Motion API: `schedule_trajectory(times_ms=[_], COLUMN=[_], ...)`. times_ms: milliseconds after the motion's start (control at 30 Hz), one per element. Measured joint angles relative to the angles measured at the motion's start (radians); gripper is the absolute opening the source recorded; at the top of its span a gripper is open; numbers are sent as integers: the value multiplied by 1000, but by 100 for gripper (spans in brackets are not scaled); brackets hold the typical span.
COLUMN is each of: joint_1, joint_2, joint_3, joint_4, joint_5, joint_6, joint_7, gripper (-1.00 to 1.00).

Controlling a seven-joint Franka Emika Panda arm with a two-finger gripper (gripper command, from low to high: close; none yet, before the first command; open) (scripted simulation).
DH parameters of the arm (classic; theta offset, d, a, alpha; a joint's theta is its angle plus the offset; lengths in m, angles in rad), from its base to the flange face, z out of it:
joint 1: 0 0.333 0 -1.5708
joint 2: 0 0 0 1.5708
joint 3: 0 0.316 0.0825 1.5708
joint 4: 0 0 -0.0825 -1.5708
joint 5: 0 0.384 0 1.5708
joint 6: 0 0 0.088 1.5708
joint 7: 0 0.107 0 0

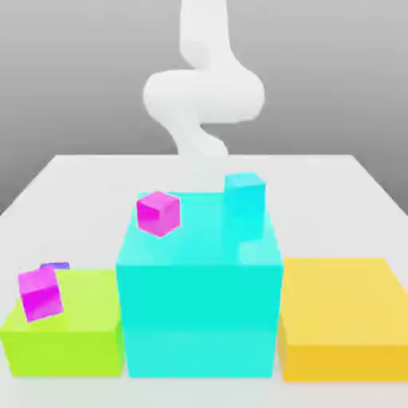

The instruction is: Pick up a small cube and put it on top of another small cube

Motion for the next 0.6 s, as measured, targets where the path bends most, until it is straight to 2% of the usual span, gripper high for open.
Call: schedule_trajectory(times_ms=[367,500,600], joint_1=[-103,-141,-177], joint_2=[387,530,647], joint_3=[-345,-469,-545], joint_4=[-235,-319,-383], joint_5=[-86,-60,7], joint_6=[252,343,412], joint_7=[-419,-608,-783], gripper=[0,0,0])
